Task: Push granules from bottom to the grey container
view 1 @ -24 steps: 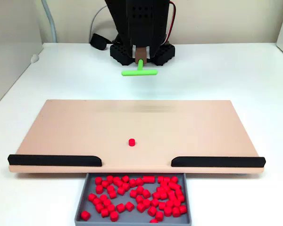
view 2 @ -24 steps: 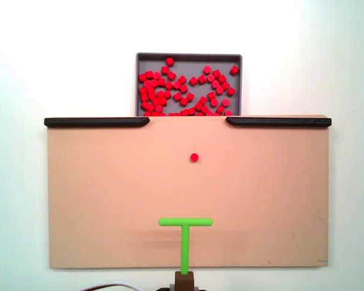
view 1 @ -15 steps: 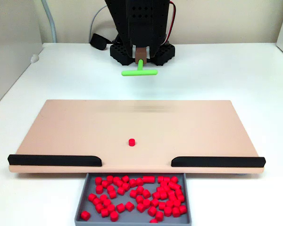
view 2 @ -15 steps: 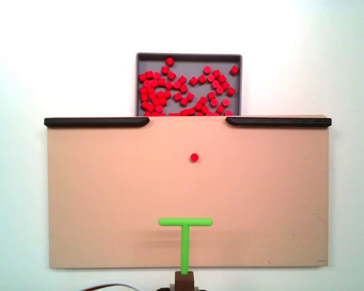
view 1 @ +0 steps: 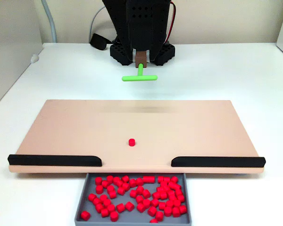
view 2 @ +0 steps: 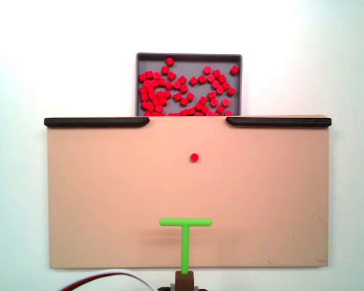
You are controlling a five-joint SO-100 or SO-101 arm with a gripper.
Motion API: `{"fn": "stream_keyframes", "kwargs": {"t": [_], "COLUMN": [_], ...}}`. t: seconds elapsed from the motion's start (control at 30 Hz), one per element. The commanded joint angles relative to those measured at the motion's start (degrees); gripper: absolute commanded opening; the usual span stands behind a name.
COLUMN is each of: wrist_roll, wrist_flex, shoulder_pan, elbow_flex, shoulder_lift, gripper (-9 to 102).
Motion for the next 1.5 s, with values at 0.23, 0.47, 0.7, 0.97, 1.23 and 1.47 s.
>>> {"fn": "stream_keyframes", "kwargs": {"t": [0.23, 0.47, 0.7, 0.97, 1.23, 1.47], "wrist_roll": [1.41, 0.88, -1.41, 1.14, 1.41, 1.14], "wrist_flex": [-0.18, -0.18, -0.09, -0.18, -0.18, -0.18], "shoulder_pan": [-0.62, -0.7, -0.53, -0.53, -0.26, -0.44], "elbow_flex": [-1.05, -1.14, -1.05, -1.05, -1.05, -1.05], "shoulder_lift": [-0.26, -0.35, -0.44, -0.44, -0.18, -0.35], "gripper": [0, 0, 0, 0, 0, 0]}}
